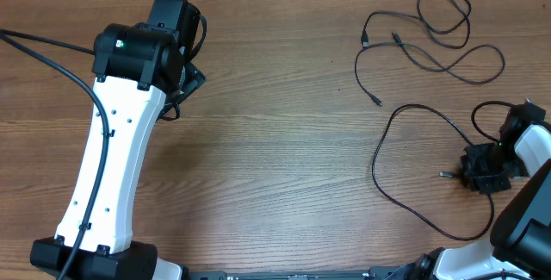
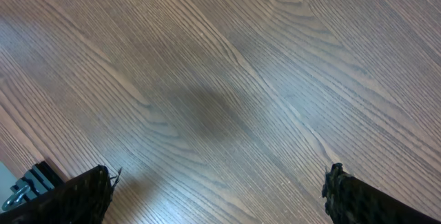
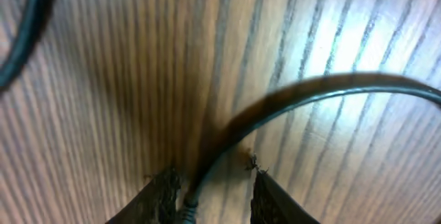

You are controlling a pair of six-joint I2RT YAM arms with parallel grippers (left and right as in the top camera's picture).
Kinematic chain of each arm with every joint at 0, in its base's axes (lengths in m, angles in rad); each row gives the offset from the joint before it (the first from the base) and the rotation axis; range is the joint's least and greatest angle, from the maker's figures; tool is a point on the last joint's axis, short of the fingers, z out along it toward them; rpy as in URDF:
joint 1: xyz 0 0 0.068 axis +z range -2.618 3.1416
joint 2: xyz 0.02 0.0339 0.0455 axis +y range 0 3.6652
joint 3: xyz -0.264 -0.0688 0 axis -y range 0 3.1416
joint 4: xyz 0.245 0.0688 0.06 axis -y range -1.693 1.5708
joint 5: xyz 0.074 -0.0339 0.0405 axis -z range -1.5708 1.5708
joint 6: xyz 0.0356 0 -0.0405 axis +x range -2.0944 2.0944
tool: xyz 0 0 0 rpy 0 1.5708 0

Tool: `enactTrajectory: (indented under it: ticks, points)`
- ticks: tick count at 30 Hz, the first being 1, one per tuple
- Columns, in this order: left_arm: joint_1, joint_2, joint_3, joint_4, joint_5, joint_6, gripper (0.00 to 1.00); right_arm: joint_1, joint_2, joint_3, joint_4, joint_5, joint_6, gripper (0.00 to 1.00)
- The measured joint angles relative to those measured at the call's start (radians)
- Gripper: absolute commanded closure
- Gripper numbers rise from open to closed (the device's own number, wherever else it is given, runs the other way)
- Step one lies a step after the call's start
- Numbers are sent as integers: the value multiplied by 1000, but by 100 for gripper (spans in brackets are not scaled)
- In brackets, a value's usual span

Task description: Untangle cables

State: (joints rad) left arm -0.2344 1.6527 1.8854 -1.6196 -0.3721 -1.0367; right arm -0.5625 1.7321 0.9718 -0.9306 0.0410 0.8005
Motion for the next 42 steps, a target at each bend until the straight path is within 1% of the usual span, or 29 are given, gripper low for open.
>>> enactTrajectory:
  ticks: [1, 3, 4, 7, 16, 18, 20, 24, 29, 33, 42]
  points:
    - [0, 0, 0, 0, 0, 0, 1, 0, 0, 0, 2, 0, 2, 54]
    - [0, 0, 0, 0, 2, 0, 0, 0, 0, 0, 5, 1, 2, 53]
    - [0, 0, 0, 0, 2, 0, 0, 0, 0, 0, 5, 0, 0, 53]
    - [0, 0, 0, 0, 2, 0, 1, 0, 0, 0, 5, 1, 0, 58]
    - [0, 0, 0, 0, 3, 0, 1, 10, 0, -5, 11, 0, 0, 59]
    - [0, 0, 0, 0, 5, 0, 1, 18, 0, -13, 22, 1, 1, 61]
    - [0, 0, 0, 0, 10, 0, 0, 22, -3, -17, 29, 3, 0, 69]
    - [0, 0, 0, 0, 19, 0, 1, 25, -5, -21, 37, 0, 3, 96]
    - [0, 0, 0, 0, 27, 0, 1, 28, -5, -22, 33, -1, 2, 96]
    - [0, 0, 0, -4, 32, 4, 0, 28, -5, 2, -36, -2, 1, 96]
    - [0, 0, 0, 1, 33, 20, 0, 28, -6, 257, -220, -12, -77, 96]
